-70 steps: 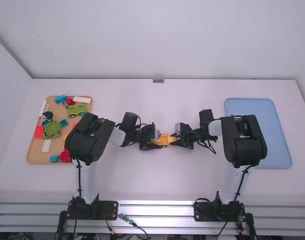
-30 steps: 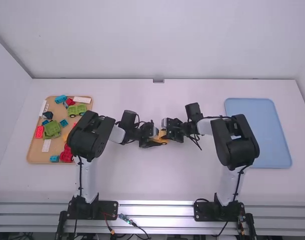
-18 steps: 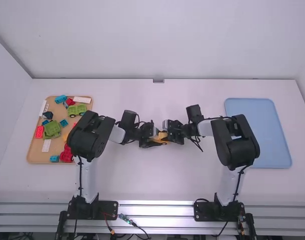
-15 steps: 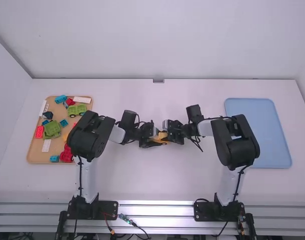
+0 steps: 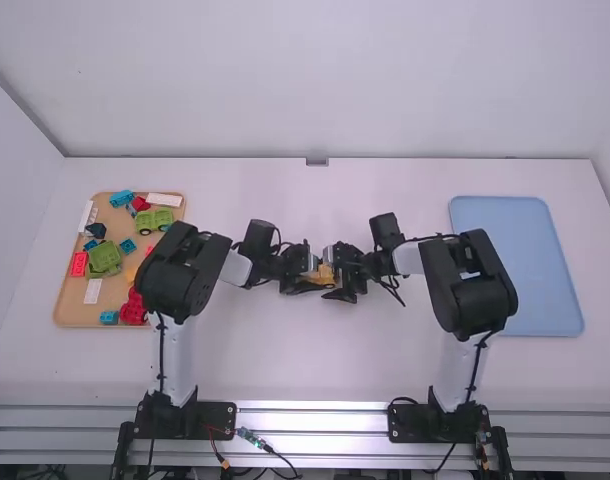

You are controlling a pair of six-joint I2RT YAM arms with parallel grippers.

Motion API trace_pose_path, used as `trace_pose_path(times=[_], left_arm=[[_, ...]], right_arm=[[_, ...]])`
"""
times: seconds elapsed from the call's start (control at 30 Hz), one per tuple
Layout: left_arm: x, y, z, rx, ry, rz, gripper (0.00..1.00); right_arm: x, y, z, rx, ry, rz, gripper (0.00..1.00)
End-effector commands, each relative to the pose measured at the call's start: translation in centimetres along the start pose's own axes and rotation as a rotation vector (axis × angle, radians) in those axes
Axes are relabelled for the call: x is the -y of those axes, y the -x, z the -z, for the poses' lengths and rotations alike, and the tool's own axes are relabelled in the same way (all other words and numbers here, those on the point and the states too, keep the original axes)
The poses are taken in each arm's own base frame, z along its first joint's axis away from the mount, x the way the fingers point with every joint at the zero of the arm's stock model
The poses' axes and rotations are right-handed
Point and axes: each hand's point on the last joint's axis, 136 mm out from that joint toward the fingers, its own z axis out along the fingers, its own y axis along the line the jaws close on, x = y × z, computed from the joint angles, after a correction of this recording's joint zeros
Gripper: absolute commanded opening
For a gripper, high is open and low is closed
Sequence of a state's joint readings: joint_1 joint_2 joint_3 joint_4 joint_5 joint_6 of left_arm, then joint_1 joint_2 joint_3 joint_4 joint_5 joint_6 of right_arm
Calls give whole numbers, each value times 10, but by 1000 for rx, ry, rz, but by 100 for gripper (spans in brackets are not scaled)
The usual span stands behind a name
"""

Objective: Assemble lego blocks to make yellow taxi

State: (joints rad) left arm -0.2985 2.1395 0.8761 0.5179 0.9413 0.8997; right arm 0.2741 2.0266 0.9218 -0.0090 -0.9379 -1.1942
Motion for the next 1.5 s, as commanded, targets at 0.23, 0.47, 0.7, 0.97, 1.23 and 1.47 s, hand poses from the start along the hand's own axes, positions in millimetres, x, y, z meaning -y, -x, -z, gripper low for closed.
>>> trace_pose_path(times=[0.23, 0.47, 0.7, 0.97, 1.23, 1.47], left_arm=[[4, -28, -5, -84, 16, 37, 54], [4, -28, -5, -85, 16, 38, 54], [4, -28, -5, -85, 16, 38, 53], [4, -28, -5, -84, 16, 38, 52], [5, -28, -5, -85, 16, 39, 50], [4, -28, -5, -85, 16, 41, 49]], right_arm=[[13, 34, 36, 148, -56, 52, 99], [20, 41, 49, 216, -76, 46, 90], [16, 29, 39, 143, -82, 18, 0], [7, 20, 21, 74, -86, 72, 0], [11, 12, 18, 94, -112, 63, 0], [11, 15, 13, 158, -68, 55, 0]])
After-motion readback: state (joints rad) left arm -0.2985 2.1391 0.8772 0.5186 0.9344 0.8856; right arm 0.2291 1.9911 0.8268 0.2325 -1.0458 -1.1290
